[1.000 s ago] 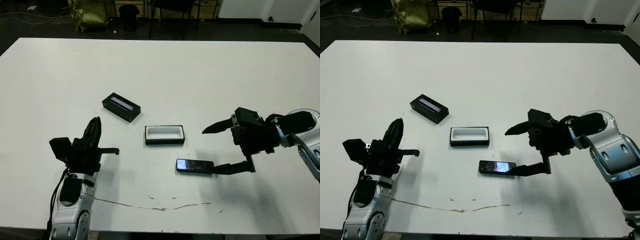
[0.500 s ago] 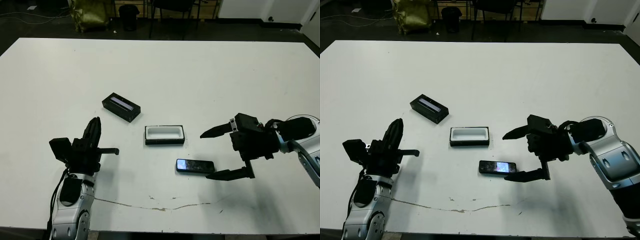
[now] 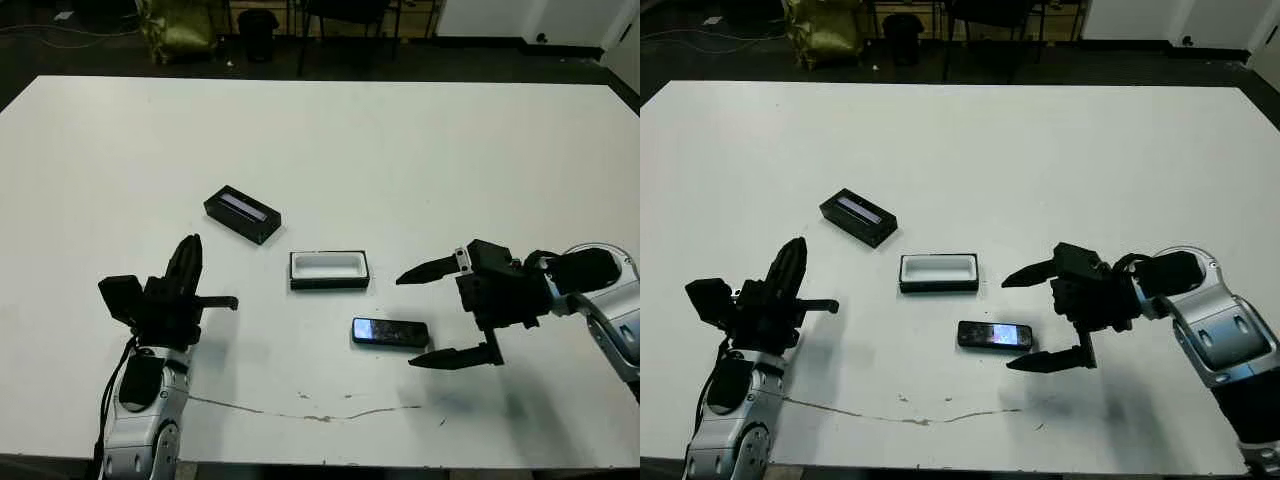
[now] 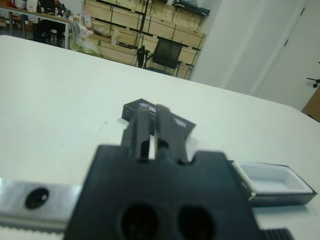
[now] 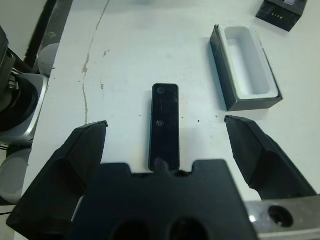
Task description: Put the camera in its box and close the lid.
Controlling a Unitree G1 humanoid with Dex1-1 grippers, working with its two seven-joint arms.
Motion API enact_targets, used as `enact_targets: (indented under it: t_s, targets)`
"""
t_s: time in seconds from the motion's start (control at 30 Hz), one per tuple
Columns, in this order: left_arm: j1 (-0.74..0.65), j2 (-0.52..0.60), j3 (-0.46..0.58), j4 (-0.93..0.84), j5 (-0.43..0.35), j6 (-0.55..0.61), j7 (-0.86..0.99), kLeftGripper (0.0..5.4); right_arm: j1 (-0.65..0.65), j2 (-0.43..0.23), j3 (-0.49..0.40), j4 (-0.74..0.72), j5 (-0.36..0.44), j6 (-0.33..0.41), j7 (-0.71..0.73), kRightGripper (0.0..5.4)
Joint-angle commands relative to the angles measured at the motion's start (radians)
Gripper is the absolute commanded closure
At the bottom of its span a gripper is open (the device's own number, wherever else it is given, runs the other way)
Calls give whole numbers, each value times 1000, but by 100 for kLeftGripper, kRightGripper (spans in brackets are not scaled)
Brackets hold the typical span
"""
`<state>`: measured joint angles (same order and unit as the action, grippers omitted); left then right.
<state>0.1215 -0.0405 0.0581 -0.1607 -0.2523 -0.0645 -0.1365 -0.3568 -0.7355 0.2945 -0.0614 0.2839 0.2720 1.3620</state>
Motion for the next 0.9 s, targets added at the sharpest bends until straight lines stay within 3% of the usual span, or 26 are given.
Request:
enact_targets:
  t_s: [0.03,0.1,0.63,0.73,0.9]
  targets:
    - [7,6,9,16,-12,7,-8,540,29,13,3,42,2,-5,4,1]
    - [9,6,8,6,-10,22,-1,540,31,16,9,57,-12,-26,3,1]
    - [10,9,5,6,10,12,4,540,44,29,34,86,-75,6,-50,6]
    - [12,6,5,-3,10,28,14,540,47,15,33,29,-82,55,-71,44]
    - [12,6,5,2,3,16,2,540,66,-6,19,-78,-87,117,-116,157]
